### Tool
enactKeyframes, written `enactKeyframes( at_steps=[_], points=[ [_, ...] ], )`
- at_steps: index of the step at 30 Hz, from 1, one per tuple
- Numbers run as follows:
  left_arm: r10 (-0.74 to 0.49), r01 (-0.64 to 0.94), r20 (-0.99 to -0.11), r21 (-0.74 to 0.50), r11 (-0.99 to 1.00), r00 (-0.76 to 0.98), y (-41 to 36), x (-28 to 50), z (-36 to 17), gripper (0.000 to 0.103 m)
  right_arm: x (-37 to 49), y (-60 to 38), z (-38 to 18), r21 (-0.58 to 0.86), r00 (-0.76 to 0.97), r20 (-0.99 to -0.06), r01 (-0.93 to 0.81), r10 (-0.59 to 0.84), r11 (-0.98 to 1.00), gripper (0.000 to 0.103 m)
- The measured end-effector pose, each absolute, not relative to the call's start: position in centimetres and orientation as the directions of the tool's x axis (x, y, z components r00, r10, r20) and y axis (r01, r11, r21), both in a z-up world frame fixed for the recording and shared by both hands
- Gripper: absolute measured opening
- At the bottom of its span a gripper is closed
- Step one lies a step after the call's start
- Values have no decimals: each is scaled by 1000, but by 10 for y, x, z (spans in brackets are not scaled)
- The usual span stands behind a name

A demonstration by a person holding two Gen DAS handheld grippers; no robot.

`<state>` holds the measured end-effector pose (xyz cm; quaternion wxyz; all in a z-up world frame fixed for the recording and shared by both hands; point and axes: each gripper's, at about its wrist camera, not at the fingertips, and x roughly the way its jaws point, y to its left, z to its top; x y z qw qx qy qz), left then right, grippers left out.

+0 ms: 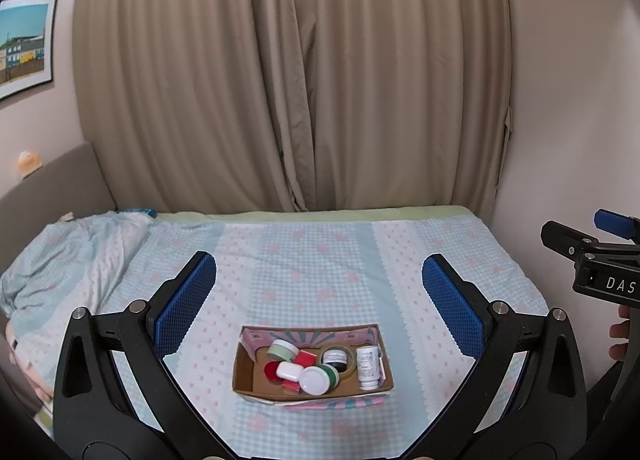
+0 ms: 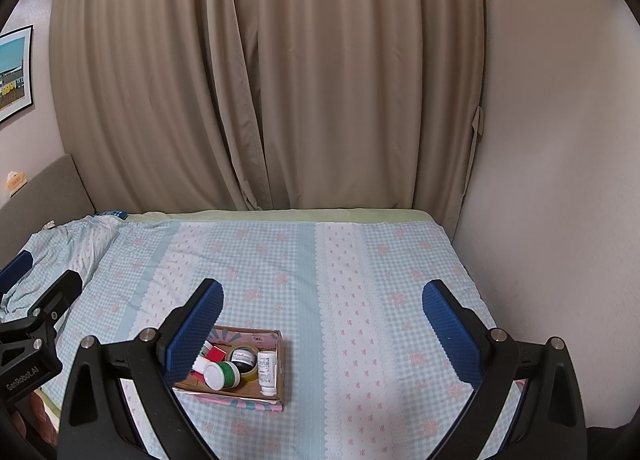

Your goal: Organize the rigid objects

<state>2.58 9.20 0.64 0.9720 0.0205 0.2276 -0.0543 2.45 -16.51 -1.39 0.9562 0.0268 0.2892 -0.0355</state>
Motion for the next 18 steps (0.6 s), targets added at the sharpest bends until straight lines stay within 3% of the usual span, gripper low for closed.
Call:
enactKeyframes(
  at_steps=[18],
  points=[
    [-65, 87, -428, 32, 996, 902, 97, 29, 5, 103, 25, -164, -14, 31, 830, -555, 89, -57, 996, 99]
  ],
)
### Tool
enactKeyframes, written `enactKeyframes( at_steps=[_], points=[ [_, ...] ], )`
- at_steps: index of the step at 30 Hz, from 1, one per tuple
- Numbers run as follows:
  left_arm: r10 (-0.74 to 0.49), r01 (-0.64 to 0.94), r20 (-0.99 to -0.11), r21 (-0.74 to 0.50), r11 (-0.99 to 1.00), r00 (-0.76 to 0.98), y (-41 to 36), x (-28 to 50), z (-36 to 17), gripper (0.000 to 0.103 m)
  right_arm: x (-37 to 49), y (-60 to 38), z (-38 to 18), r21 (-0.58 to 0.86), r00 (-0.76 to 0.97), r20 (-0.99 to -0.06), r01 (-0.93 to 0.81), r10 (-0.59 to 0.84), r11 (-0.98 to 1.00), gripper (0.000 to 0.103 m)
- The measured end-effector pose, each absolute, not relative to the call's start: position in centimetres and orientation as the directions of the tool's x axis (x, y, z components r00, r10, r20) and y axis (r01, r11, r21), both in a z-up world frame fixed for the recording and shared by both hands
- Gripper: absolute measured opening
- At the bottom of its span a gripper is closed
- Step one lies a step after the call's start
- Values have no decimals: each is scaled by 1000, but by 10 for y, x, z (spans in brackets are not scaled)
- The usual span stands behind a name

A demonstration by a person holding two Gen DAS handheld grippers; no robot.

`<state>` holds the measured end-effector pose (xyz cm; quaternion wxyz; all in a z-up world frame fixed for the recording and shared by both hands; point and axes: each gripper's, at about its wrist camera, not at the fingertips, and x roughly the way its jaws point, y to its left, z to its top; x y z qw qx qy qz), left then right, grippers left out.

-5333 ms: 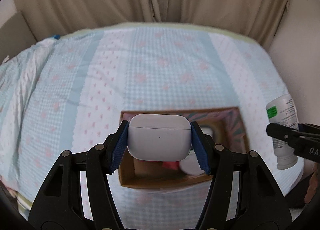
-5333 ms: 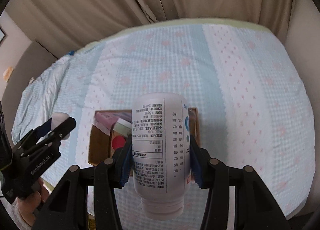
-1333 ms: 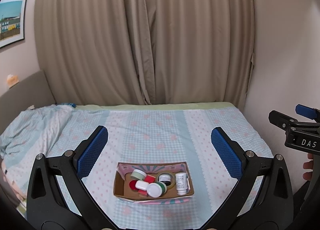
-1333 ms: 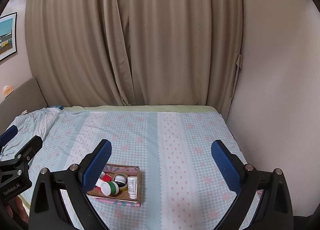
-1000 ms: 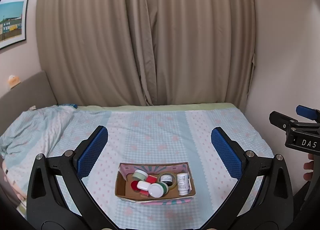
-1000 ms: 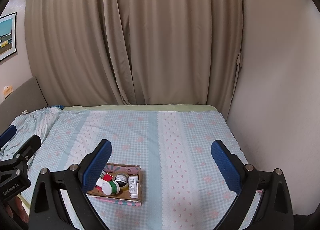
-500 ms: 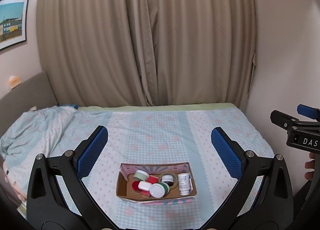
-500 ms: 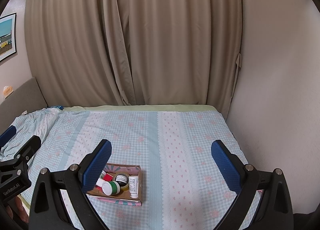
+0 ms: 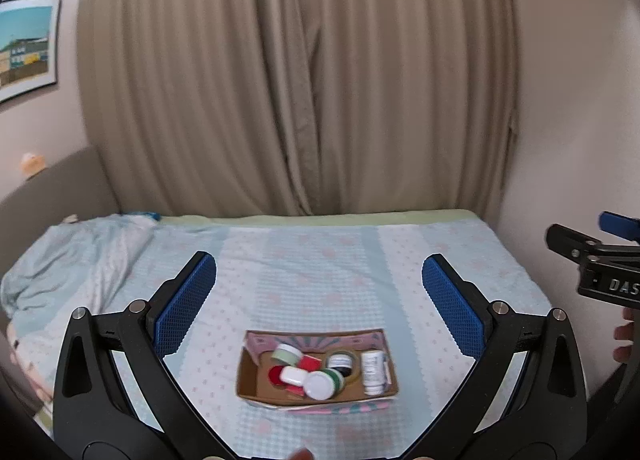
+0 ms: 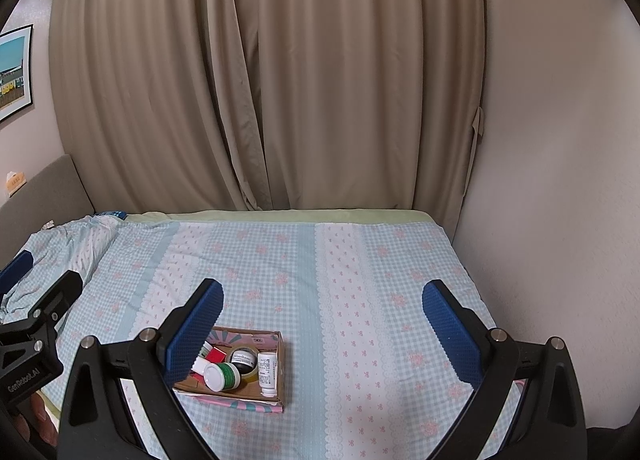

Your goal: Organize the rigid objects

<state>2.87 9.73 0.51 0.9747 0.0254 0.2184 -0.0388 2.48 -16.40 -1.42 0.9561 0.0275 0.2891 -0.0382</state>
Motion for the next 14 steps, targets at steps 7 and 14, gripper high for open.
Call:
enactKeyframes(
  at_steps=[7, 14],
  points=[
    [-38, 53, -384, 29, 998, 923, 105, 29, 6, 103, 26, -163, -16, 34, 828, -558, 95, -60, 995, 99],
    [-56, 66, -387, 15, 998, 920, 107, 32, 1, 103, 27, -164, -17, 33, 823, -564, 96, -61, 995, 99]
  ],
)
